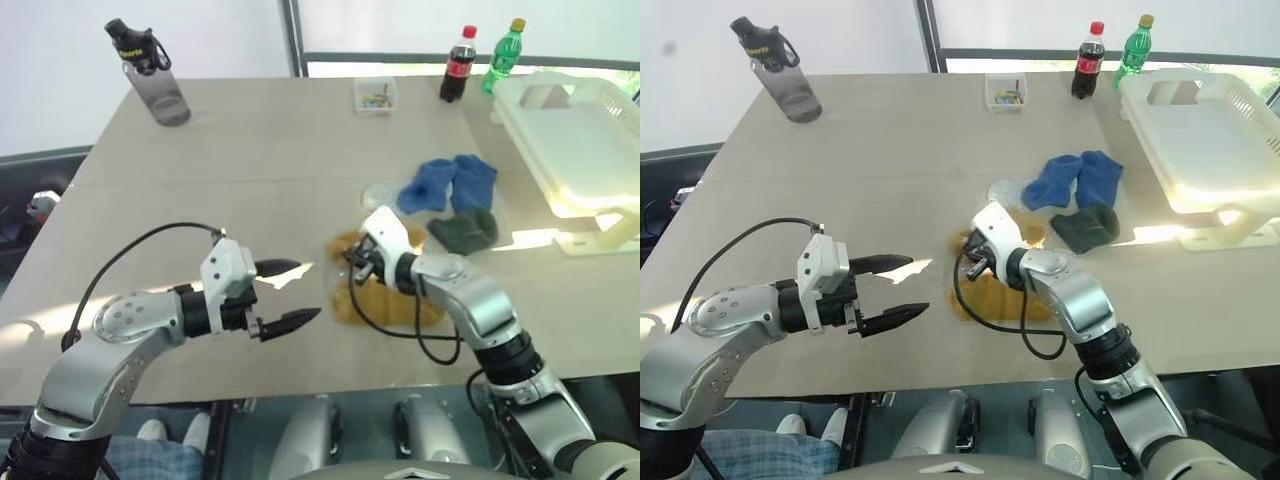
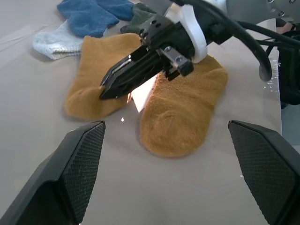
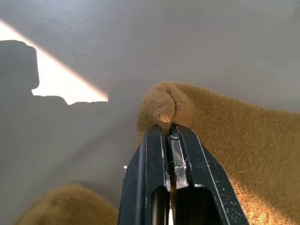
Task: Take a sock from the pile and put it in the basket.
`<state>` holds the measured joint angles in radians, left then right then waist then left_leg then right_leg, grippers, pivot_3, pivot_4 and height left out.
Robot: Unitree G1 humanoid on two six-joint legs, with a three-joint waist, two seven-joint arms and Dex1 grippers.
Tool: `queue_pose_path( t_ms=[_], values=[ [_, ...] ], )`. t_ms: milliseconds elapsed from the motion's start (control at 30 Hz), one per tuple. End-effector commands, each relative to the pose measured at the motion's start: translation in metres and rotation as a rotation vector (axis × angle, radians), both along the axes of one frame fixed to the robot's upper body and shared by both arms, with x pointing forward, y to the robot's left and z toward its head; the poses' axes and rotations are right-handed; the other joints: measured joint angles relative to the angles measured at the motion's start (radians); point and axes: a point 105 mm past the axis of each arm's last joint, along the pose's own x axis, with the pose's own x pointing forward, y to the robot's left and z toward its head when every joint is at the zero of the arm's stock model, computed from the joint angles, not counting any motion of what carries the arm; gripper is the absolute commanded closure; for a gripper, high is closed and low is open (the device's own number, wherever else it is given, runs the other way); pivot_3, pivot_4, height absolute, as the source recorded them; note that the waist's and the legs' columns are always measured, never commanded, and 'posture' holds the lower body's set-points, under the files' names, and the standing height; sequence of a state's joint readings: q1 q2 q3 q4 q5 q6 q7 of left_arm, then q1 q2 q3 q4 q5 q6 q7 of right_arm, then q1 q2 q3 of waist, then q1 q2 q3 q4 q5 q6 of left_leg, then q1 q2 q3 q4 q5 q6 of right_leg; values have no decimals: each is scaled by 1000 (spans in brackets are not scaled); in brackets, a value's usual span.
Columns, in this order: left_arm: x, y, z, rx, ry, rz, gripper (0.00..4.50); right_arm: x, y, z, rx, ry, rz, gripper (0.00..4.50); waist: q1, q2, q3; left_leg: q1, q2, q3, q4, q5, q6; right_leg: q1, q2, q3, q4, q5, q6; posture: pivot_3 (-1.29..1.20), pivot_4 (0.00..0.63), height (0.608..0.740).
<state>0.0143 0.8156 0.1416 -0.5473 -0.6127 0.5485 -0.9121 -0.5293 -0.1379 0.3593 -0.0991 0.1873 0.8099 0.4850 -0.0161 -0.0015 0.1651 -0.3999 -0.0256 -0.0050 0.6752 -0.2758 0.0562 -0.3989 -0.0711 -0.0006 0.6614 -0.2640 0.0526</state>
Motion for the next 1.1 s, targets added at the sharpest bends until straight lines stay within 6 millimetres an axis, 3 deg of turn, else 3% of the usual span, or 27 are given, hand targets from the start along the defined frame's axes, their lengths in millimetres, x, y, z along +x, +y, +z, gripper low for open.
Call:
queue_pose_path(
  t_ms=[33, 100, 200, 333, 433, 600, 767, 900, 1100],
  values=[
    [-4, -5, 8, -6, -32, -25, 0, -6, 19, 15, 80, -27, 69, 3545, 0, 0, 0, 0, 0, 0, 0, 0, 0, 0, 0, 0, 0, 0, 0, 0, 150, 740],
    [-3, -5, 8, -13, -33, -17, 0, -10, 23, 21, 111, -50, 92, 2491, 0, 0, 0, 0, 0, 0, 0, 0, 0, 0, 0, -1, 0, 0, 0, 0, 150, 740],
    [8, -2, 14, -59, -47, 58, 0, -11, 20, 33, 122, -107, 92, 1252, 2, 0, 0, 0, 0, 0, 0, 0, 0, 0, 0, -2, 0, 0, 0, 0, 150, 740],
    [32, 4, 8, -29, -81, 191, 0, -7, -3, 53, 131, -189, 57, 1252, 3, 0, 0, 0, -1, -1, 0, 0, 0, 0, 0, -2, 0, 0, 0, 0, 150, 740],
    [50, 7, -3, 8, -105, 263, 0, -2, -30, 61, 119, -215, 3, 1252, 3, 0, 0, 0, -2, -1, 0, 0, 0, 1, 1, -3, 0, 0, 0, 0, 150, 740],
    [79, -1, -16, 41, -148, 292, 0, 13, -84, 59, 64, -214, -127, 1252, 8, -1, 0, 0, -3, -1, 0, 0, 0, 1, 1, -4, 1, 0, 0, 0, 150, 740],
    [98, -15, -23, 68, -180, 264, 0, 25, -118, 55, 13, -208, -218, 1252, 2, -1, 0, -1, -3, -1, 0, 0, 0, 1, 1, -4, 1, 0, 0, 0, 150, 740],
    [103, -29, -31, 111, -186, 201, 0, 26, -128, 42, -25, -169, -246, 1252, 3, -1, 0, -1, -3, -1, 0, 0, 0, 1, 1, -4, 1, 0, 0, 0, 150, 740],
    [110, -26, -32, 169, -202, 205, 0, 25, -121, 22, -11, -93, -255, 1252, 3, -1, 0, -1, -3, 0, 0, 0, 0, 1, 0, -3, 1, 0, 0, 0, 150, 740]
  ],
)
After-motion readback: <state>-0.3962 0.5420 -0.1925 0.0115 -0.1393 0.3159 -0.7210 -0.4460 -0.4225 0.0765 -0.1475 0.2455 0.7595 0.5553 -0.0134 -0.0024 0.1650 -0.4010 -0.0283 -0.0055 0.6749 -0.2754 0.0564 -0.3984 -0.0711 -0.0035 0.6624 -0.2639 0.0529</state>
